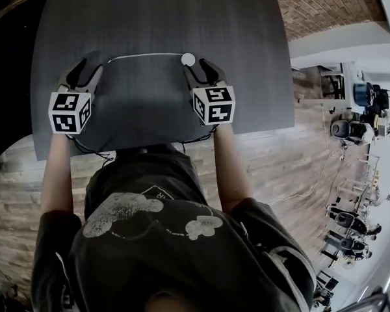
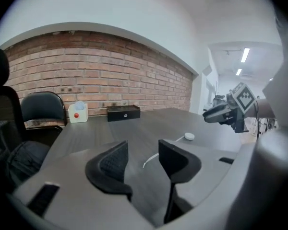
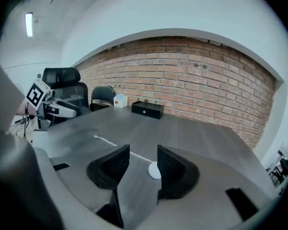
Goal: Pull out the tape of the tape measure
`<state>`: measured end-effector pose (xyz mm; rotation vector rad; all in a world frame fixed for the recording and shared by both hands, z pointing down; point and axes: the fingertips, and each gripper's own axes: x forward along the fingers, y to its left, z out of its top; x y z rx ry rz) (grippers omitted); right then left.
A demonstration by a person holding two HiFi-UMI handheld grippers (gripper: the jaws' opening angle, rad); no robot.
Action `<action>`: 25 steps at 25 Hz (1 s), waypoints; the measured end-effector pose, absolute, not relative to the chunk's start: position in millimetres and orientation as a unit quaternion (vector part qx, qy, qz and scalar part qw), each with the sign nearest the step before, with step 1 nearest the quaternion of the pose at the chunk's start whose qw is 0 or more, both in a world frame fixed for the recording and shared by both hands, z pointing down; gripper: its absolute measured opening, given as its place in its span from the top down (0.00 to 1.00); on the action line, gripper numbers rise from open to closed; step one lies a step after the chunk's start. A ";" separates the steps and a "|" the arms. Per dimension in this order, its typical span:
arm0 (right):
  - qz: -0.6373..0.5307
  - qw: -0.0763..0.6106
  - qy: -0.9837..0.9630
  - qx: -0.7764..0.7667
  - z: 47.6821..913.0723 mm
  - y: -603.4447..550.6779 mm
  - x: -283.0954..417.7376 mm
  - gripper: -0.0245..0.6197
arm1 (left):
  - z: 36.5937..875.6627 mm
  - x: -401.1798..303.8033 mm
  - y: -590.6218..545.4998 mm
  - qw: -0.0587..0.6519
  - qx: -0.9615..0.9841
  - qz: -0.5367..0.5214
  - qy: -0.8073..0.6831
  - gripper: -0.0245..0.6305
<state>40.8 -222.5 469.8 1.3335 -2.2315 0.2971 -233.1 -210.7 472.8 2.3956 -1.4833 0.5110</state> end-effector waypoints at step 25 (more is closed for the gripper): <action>0.104 0.195 -0.809 0.545 400.6 -124.9 50.0 0.91 | 411.7 -195.8 -130.9 0.114 0.847 0.122 -0.504 0.95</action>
